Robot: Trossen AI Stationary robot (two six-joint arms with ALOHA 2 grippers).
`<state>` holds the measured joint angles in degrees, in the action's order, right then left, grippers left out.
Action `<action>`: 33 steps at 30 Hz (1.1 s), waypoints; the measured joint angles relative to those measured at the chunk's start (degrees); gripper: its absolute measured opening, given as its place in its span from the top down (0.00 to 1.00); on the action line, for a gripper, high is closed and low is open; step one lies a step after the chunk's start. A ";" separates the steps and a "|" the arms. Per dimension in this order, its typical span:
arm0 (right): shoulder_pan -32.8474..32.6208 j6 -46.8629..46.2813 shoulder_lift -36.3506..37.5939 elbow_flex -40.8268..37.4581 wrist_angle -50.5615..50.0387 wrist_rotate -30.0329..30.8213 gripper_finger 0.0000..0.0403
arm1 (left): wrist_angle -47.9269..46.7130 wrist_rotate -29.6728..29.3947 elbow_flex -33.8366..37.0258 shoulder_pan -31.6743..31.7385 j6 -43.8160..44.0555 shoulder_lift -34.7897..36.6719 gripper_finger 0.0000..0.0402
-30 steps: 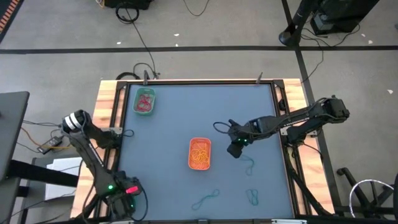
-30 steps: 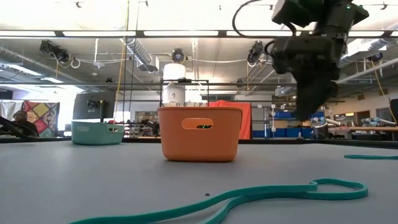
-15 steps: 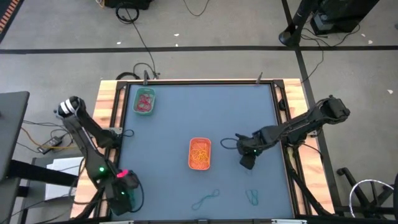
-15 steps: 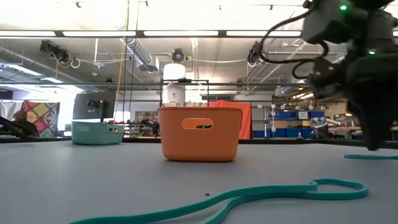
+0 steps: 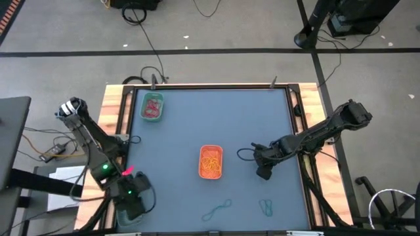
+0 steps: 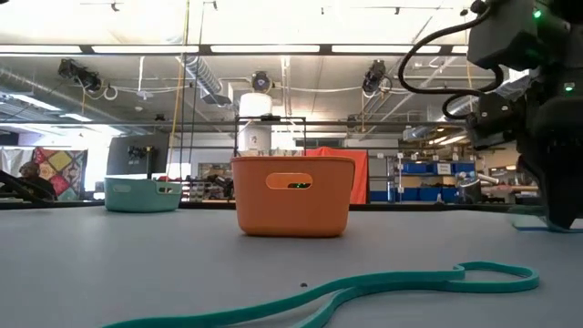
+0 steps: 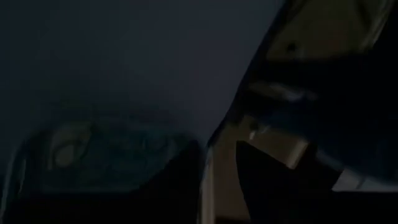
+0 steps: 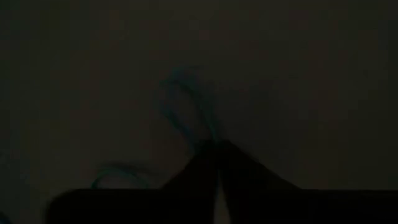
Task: Sort rubber bands into baskets
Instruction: Put the blue rubber band into the blue bin
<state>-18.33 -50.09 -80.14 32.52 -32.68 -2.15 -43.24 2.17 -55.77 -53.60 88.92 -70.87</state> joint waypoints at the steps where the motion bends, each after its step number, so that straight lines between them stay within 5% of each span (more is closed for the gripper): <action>1: -0.03 0.36 -0.15 0.41 -0.25 0.07 0.96 | 0.09 -0.93 0.00 1.05 -0.02 0.42 0.73; 7: -0.15 -1.54 -0.04 4.69 -0.45 -0.67 0.98 | 5.61 -7.87 0.00 7.12 -1.83 4.26 0.73; 15: -1.25 -0.58 1.36 18.51 1.45 -0.03 0.99 | 16.09 -17.60 -0.09 15.10 -18.73 4.48 0.73; 28: 1.26 7.99 1.40 35.10 5.55 2.73 0.99 | 45.07 -18.84 -0.02 31.99 -59.73 -2.68 0.69; 33: 2.60 10.22 1.40 37.88 5.64 1.90 0.99 | 51.58 -18.54 -0.02 36.81 -64.84 -4.95 0.60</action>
<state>-15.73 -39.88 -78.74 70.40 -27.04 -0.25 8.35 -16.37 -55.79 -16.79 24.08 -75.82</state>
